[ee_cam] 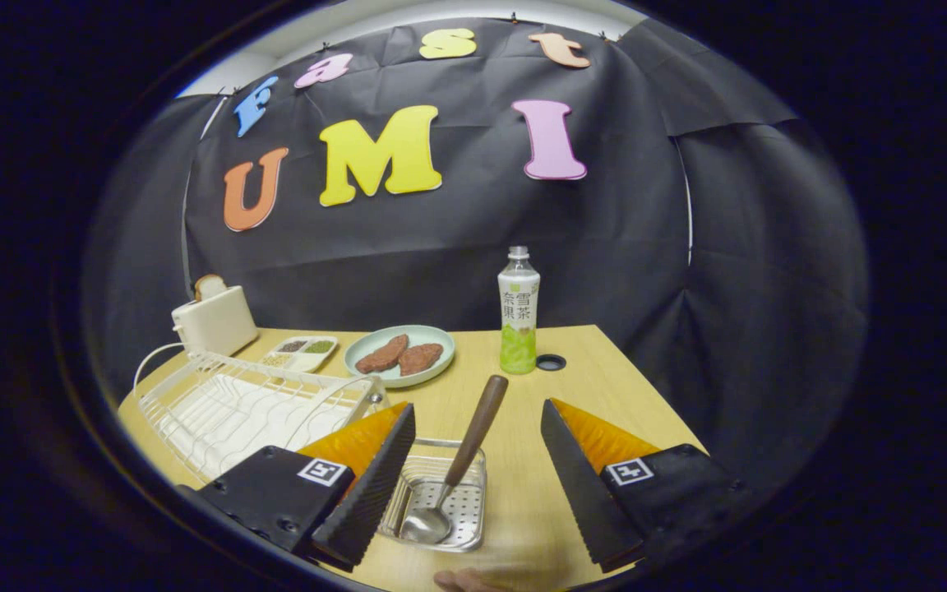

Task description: Take the plate from the dish rack, then take the spoon from the basket and place it into the plate.

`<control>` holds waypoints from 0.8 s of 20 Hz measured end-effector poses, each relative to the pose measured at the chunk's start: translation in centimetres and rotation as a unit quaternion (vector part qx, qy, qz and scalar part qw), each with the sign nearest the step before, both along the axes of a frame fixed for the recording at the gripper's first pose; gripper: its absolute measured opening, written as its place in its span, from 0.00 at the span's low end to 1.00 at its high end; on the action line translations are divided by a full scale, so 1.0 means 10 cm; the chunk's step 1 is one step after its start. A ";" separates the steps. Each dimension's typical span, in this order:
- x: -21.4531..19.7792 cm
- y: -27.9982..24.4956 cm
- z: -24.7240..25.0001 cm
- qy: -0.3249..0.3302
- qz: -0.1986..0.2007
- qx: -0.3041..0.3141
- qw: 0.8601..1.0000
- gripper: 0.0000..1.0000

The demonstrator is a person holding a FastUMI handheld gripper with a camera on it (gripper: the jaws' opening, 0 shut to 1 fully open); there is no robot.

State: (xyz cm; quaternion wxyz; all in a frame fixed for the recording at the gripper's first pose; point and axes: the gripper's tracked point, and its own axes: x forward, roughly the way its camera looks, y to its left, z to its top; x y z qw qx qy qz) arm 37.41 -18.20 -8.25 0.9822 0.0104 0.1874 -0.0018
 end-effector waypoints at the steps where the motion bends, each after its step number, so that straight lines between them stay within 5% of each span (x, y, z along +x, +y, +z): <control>1: 0.06 0.03 -0.02 0.012 0.001 0.015 1.000 0.99; 4: 0.21 0.08 -0.05 0.020 0.000 0.042 0.999 0.97; 10: 0.28 0.07 -0.22 0.045 -0.022 0.028 0.998 0.61; 13: 0.17 0.16 -0.11 0.027 -0.019 0.045 0.998 0.21; 16: 0.06 0.10 0.17 -0.015 -0.044 0.021 0.999 0.17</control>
